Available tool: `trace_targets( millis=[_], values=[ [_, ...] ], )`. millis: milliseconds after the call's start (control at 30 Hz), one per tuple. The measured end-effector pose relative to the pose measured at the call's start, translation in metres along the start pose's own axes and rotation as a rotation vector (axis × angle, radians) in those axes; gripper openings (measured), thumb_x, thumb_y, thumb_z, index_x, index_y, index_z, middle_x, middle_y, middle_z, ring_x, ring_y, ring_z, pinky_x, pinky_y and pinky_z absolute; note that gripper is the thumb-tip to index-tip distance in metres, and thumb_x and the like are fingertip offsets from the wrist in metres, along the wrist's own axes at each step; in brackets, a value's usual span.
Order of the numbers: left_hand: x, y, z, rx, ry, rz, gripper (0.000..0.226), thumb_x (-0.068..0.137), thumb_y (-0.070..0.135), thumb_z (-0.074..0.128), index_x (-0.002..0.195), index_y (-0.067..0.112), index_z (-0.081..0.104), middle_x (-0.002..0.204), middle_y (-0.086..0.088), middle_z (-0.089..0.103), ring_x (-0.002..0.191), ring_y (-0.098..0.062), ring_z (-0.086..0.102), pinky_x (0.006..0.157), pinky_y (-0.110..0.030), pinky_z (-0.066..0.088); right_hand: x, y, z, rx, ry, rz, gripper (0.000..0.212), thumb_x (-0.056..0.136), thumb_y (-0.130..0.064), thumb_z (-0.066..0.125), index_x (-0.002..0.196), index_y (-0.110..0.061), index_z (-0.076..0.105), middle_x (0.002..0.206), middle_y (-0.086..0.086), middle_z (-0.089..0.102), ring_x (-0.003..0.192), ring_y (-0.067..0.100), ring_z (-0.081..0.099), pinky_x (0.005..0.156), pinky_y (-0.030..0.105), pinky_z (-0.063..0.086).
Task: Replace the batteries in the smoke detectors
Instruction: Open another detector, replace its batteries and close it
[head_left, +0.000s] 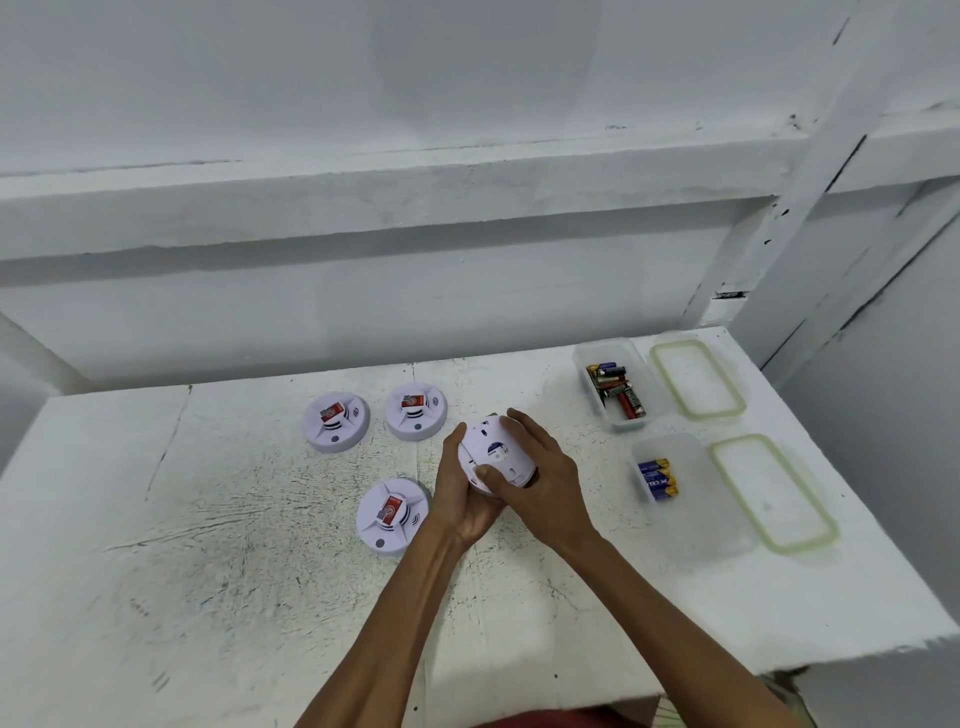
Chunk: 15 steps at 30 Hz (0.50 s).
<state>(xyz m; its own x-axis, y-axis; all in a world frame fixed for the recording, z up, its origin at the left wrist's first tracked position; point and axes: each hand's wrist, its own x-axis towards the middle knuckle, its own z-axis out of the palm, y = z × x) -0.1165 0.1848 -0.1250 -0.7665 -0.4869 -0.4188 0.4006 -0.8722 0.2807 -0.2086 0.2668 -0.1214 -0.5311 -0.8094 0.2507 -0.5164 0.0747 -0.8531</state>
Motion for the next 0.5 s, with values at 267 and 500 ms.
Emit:
trace_targets(
  millis=[267, 500],
  values=[
    [-0.004, 0.000, 0.000, 0.004, -0.004, -0.049, 0.046, 0.105, 0.045, 0.045, 0.121, 0.007, 0.067, 0.115, -0.015, 0.072, 0.100, -0.029, 0.074, 0.075, -0.039, 0.063, -0.004, 0.000, -0.009, -0.044, -0.031, -0.046, 0.073, 0.080, -0.054, 0.071, 0.144, -0.027, 0.049, 0.150, -0.011, 0.045, 0.132, 0.007, 0.047, 0.104, 0.026, 0.048],
    [-0.004, 0.011, 0.010, -0.019, -0.070, -0.083, 0.057, 0.081, 0.031, 0.083, 0.128, 0.005, 0.065, 0.126, -0.018, 0.068, 0.108, -0.034, 0.071, 0.083, -0.043, 0.063, 0.011, -0.005, -0.020, -0.002, -0.085, -0.140, 0.076, 0.079, -0.046, 0.077, 0.144, -0.018, 0.049, 0.153, -0.008, 0.043, 0.135, 0.010, 0.046, 0.097, 0.042, 0.054]
  ],
)
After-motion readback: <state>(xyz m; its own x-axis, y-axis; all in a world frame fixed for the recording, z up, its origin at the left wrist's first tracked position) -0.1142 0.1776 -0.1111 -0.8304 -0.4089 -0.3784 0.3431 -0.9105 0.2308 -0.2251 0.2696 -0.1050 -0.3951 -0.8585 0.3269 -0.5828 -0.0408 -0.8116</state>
